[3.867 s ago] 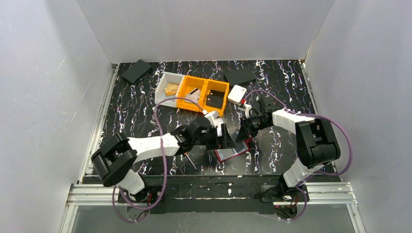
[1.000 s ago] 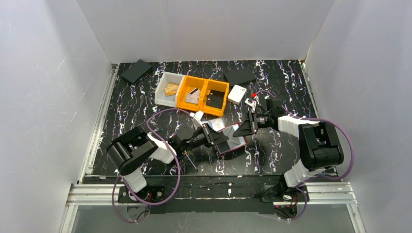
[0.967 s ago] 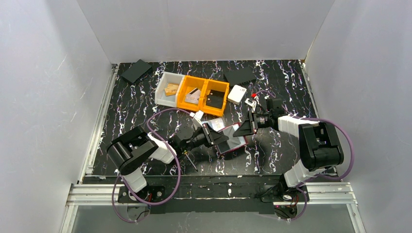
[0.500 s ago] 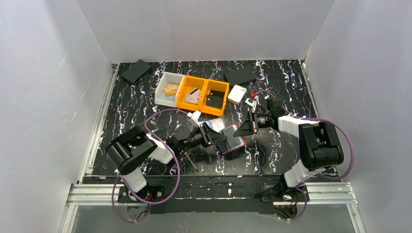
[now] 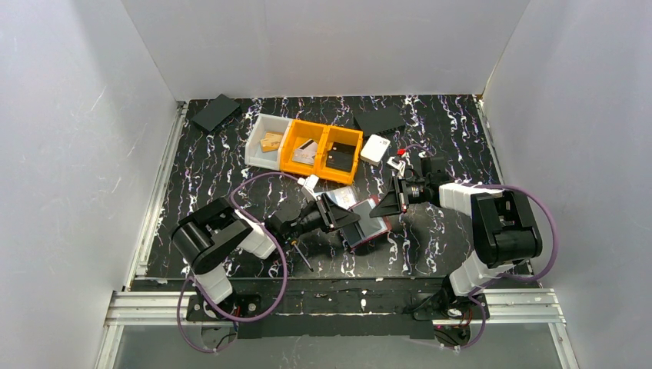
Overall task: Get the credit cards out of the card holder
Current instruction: Remove the credit card from the card holder.
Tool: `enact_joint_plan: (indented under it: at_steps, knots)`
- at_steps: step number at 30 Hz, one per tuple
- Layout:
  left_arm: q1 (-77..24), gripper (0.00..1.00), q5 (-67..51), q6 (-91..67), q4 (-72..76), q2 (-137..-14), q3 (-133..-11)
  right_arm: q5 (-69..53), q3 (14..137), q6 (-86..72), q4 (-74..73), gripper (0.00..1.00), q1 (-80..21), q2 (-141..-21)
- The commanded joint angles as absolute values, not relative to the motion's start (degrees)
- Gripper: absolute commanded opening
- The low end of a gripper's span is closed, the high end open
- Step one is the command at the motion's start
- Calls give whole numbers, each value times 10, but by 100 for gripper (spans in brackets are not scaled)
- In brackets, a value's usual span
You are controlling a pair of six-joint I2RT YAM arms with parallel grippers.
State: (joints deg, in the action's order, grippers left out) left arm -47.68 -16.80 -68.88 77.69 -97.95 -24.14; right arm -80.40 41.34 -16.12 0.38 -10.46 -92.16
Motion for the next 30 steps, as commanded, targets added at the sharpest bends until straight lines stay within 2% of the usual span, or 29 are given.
enact_joint_plan:
  at_steps: [1, 4, 7, 13, 16, 20, 25, 30]
  knots:
    - [-473, 27, -175, -693, 801, -990, -260, -844, 417, -156, 8, 1, -104, -929]
    - [-473, 18, -175, -694, 807, -991, -259, -842, 417, -156, 8, 1, -103, -929]
    - [-473, 13, -173, -694, 811, -987, -254, -839, 417, -156, 8, 1, -104, -931]
    - [-472, 12, -176, -691, 819, -976, -247, -840, 417, -157, 8, 1, -104, -934]
    - [-472, 17, -191, -690, 821, -976, -255, -842, 417, -157, 8, 1, -104, -937]
    - [-472, 17, -201, -691, 823, -974, -261, -844, 418, -158, 8, 1, -104, -938]
    - [-472, 11, -203, -690, 825, -964, -258, -848, 420, -159, 7, 1, -103, -943]
    - [-471, 1, -205, -690, 826, -960, -258, -847, 420, -159, 7, 1, -104, -947]
